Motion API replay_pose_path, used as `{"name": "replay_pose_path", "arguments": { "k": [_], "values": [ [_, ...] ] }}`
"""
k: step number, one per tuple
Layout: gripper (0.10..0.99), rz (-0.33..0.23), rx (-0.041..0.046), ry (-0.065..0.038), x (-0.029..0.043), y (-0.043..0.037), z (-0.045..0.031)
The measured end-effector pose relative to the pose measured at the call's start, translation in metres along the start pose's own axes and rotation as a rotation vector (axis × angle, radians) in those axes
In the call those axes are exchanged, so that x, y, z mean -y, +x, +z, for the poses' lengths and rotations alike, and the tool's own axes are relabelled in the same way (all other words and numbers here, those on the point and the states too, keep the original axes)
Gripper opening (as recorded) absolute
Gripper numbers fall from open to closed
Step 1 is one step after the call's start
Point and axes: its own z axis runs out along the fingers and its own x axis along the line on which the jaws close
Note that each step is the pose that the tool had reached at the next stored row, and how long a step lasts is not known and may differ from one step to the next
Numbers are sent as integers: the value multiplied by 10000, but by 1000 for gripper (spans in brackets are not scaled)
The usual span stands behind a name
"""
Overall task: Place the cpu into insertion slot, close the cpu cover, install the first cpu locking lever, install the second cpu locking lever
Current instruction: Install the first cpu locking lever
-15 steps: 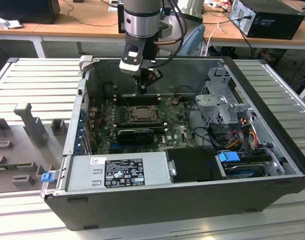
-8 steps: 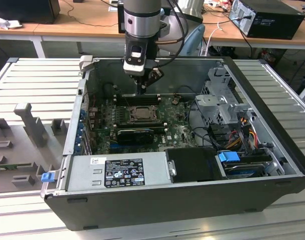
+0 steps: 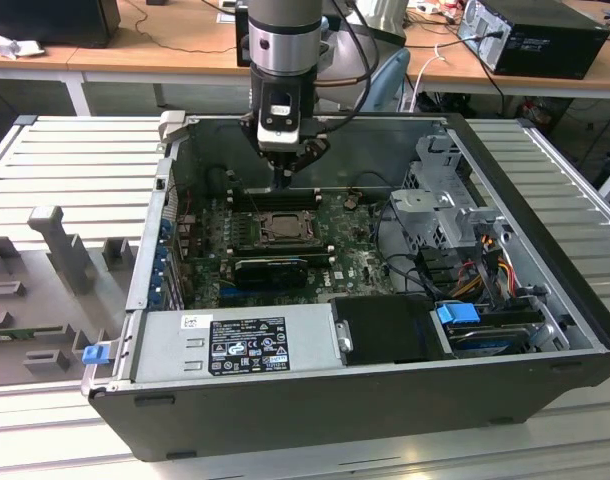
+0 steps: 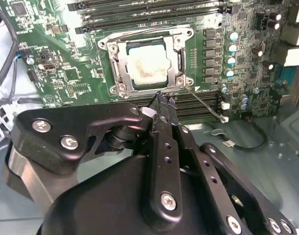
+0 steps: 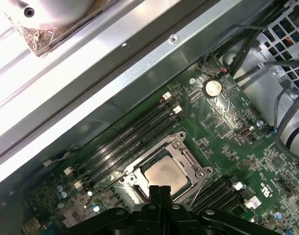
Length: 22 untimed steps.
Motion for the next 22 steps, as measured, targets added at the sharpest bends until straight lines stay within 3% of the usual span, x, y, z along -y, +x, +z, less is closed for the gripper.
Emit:
{"name": "replay_pose_path", "arguments": {
  "k": [5,8,15,17,22],
  "values": [
    [106,-919,-49,10,0,0,0],
    [106,-2117,-114,24,0,0,1],
    [106,-3311,-178,38,0,0,2],
    [106,-4032,-217,45,0,0,3],
    [106,-5049,-271,57,0,0,5]
  ]
}}
